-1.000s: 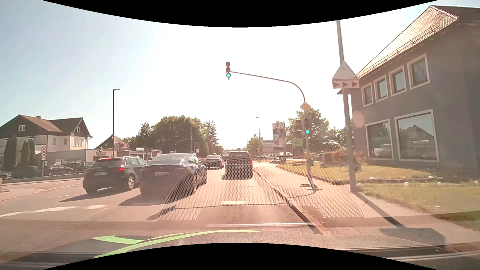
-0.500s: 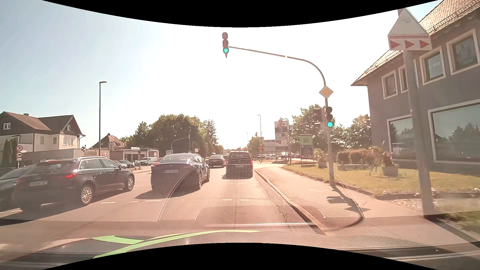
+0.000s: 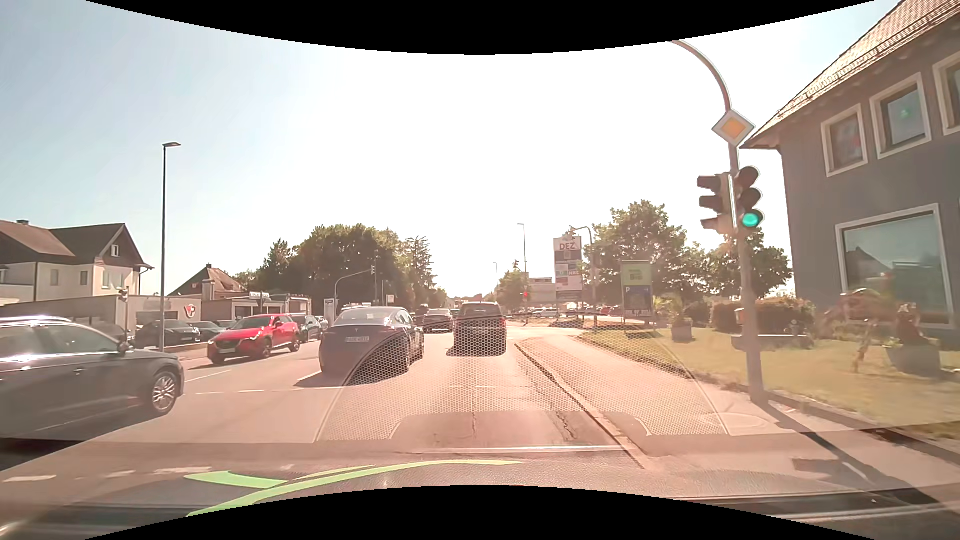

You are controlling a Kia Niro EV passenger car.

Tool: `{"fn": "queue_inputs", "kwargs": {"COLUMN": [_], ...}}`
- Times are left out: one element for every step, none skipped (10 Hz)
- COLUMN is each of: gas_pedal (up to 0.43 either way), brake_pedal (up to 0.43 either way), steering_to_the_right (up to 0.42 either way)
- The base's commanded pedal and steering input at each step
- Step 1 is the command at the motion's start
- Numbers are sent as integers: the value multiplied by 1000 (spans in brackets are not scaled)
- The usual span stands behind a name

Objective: Follow the waypoints while adhering to traffic rules and regulations

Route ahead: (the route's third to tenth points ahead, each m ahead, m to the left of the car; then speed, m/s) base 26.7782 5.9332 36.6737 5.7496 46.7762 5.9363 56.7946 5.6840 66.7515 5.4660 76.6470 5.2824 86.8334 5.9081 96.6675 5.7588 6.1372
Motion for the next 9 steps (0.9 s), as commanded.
{"fn": "queue_inputs", "kwargs": {"gas_pedal": [138,138,150,150,150,150,157,157,157], "brake_pedal": [0,0,0,0,0,0,0,0,0], "steering_to_the_right": [-5,-5,-6,-6,-6,-6,-6,-6,-6]}}
